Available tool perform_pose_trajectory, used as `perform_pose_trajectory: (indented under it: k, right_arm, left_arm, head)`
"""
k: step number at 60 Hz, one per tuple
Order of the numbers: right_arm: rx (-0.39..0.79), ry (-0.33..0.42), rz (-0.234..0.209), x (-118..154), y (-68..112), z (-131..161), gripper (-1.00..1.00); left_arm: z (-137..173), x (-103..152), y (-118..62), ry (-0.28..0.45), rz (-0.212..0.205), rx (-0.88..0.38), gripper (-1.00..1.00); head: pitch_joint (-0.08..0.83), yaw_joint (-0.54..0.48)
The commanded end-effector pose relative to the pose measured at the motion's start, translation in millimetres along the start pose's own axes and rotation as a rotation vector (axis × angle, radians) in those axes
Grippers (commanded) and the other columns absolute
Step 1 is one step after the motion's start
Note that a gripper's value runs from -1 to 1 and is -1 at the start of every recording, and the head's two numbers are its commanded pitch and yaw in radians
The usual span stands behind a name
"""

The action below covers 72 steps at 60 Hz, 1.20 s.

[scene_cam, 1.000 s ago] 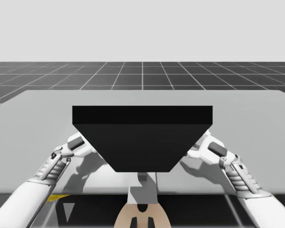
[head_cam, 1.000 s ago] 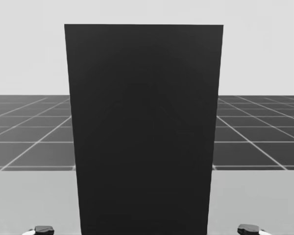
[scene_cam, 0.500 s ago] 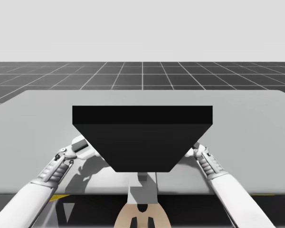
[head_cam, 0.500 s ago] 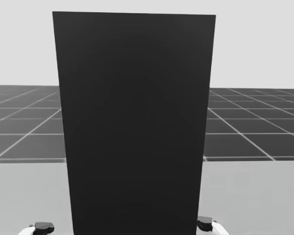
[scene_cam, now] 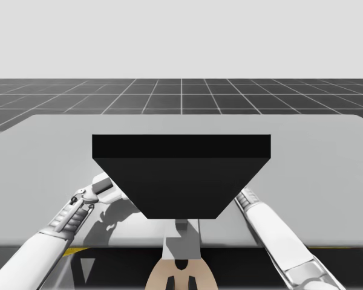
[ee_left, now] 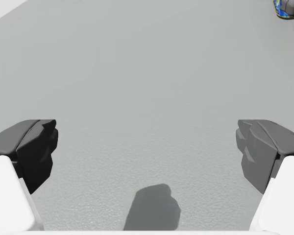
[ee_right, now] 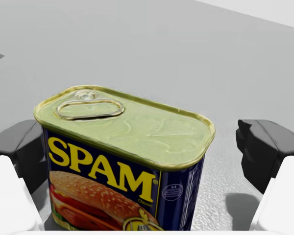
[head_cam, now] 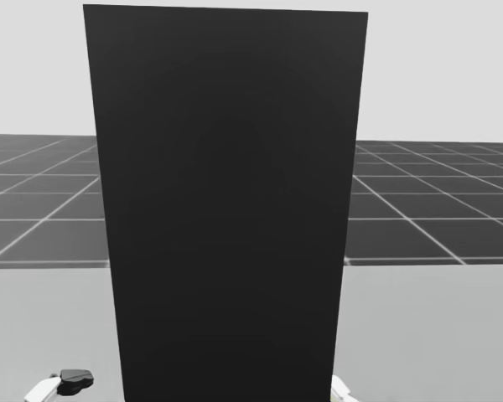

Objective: Reach around the screen and pick up the object behind it.

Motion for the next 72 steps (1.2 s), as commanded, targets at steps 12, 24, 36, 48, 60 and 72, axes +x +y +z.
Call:
perform_pose_trajectory:
  k: [12, 24, 36, 48, 60, 72]
  right_arm:
    - [-0.106, -0.014, 0.01, -7.4, 1.9, -1.8, 1.0]
    - [-0.181, 0.01, 0.063, 8.3, -0.3, 12.4, 1.0]
    - [-0.345, -0.01, 0.13, 47.4, -28.8, 41.3, 1.0]
    - [-0.517, -0.011, 0.201, 86.9, -55.9, 78.8, 1.0]
    - [-0.637, -0.004, 0.27, 111.5, -76.2, 112.6, 1.0]
    - [-0.737, -0.047, 0.376, 161.9, -83.7, 120.0, 1.0]
  left_arm:
    - [0.1, 0.7, -1.5, -0.006, -0.015, -0.002, -1.0]
    - [0.0, 0.9, -2.2, -0.004, -0.019, 0.001, -1.0]
    - [-0.3, 0.8, -1.4, -0.002, -0.018, 0.007, -1.0]
    - [-1.1, 0.3, -1.0, 0.004, -0.021, 0.011, -1.0]
    - [-1.5, 0.4, -1.1, 0.006, -0.023, 0.01, -1.0]
    - [-1.5, 0.2, -0.8, 0.009, -0.025, 0.015, -1.0]
  head:
    - [0.137, -0.06]
    - [0.131, -0.06]
    - [0.128, -0.06]
    - [0.127, -0.06]
    - [0.127, -0.06]
    - [0.127, -0.06]
